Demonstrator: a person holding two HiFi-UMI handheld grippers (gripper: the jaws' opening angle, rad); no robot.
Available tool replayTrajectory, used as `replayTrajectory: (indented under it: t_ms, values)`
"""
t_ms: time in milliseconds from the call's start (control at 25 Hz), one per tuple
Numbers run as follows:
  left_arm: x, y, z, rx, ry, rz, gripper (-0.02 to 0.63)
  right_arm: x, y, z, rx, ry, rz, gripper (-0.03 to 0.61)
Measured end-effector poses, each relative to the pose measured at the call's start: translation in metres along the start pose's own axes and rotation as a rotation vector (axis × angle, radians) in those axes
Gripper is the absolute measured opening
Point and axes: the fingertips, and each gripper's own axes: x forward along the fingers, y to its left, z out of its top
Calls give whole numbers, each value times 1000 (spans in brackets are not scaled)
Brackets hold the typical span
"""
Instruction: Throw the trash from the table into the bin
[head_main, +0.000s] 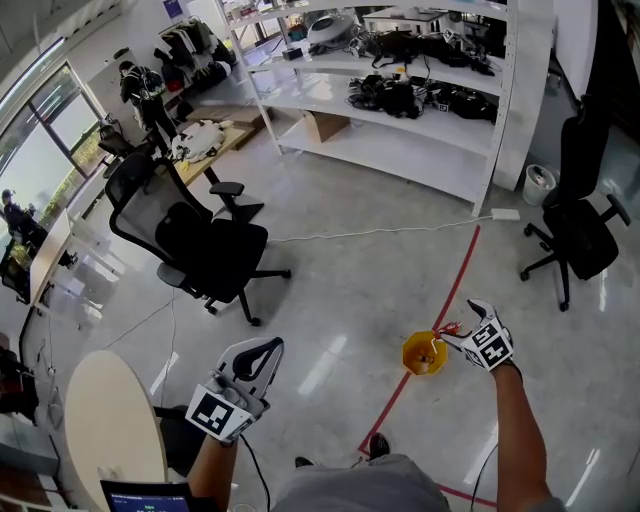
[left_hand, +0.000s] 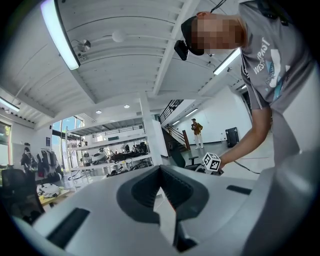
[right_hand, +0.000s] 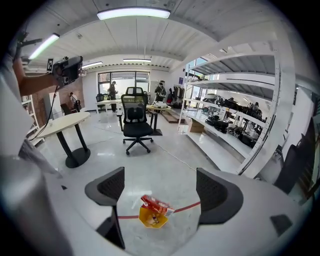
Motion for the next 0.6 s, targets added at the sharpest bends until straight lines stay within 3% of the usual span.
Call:
replayTrajectory:
  t_ms: [440, 600]
  values:
    - [-28, -10, 0, -4, -6, 36, 43, -20, 12, 28, -42, -62, -24, 430]
    - [-41, -16, 2, -3, -6, 53, 43, -33, 23, 41, -105, -74, -27, 426]
